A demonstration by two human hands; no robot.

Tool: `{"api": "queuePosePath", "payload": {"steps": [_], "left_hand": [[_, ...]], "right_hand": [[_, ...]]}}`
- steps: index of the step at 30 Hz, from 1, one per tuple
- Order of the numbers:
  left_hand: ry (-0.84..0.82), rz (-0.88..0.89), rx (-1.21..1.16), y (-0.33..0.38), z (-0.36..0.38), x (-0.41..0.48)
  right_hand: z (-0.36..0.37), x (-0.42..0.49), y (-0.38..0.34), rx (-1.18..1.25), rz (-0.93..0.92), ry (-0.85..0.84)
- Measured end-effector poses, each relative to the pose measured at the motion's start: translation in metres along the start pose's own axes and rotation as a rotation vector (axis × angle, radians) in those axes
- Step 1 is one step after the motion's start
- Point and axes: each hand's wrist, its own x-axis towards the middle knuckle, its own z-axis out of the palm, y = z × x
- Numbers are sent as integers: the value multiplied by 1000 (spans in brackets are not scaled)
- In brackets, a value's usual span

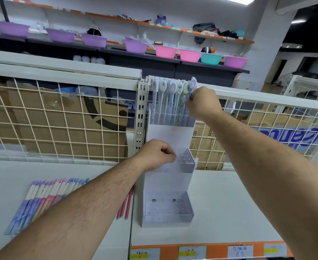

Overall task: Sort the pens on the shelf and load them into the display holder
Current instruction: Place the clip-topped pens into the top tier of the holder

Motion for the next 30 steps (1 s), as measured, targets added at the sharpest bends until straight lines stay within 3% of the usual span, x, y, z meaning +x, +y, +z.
{"api": "queuePosePath", "payload": {"steps": [8,17,22,30], "left_hand": [[20,1,21,-1,1,-1],[13,13,60,4,2,-1],[8,19,142,12,5,-1],[89,61,374,20,4,-3]], "right_hand": [[13,1,8,-46,35,-30],[18,-34,21,89,-5,-14],[27,-58,43,45,-97,-115],[33,-71,66,167,-152,-227]]}}
